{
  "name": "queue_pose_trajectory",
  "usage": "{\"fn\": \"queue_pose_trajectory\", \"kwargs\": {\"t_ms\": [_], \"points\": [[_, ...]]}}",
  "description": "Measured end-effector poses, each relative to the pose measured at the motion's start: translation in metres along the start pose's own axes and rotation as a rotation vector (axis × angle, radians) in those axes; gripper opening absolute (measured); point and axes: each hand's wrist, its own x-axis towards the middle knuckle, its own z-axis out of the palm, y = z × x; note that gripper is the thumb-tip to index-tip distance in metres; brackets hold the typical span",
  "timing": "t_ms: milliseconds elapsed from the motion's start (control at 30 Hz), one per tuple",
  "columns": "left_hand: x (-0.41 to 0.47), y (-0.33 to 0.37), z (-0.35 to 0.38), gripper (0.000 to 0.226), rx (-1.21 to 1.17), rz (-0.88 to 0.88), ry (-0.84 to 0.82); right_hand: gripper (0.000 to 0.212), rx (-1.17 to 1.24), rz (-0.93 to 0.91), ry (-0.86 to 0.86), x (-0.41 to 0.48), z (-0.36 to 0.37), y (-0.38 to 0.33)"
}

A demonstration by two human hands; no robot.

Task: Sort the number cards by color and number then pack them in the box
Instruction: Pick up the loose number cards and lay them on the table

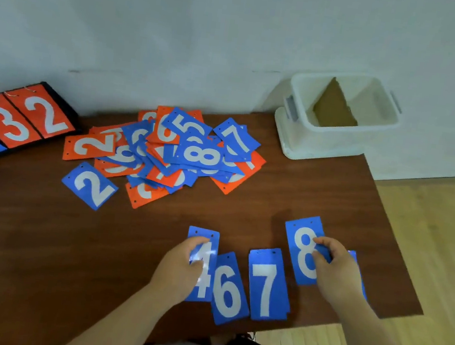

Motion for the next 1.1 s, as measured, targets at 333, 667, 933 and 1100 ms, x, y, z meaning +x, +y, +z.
{"fn": "queue_pose_trajectory", "kwargs": {"t_ms": [333, 667, 933, 1100], "points": [[-0.041, 0.006, 0.057, 0.046, 0.043, -0.046, 0.125, 0.045, -0.559, -0.081, -0.116, -0.020, 0.015, 0.086], [-0.074, -0.014, 0.065, 0.042, -0.051, -0.210, 0.275, 0.026, -0.294, -0.276, -0.334, -0.029, 0.024, 0.049], [-0.089, -0.050, 0.029, 0.050, -0.108, -0.236, 0.351, 0.018, -0.331, -0.522, -0.495, -0.051, 0.079, -0.007], [-0.081, -0.094, -0.019, 0.048, -0.062, -0.243, 0.311, 0.026, -0.454, -0.550, -0.482, -0.070, 0.117, -0.029]]}}
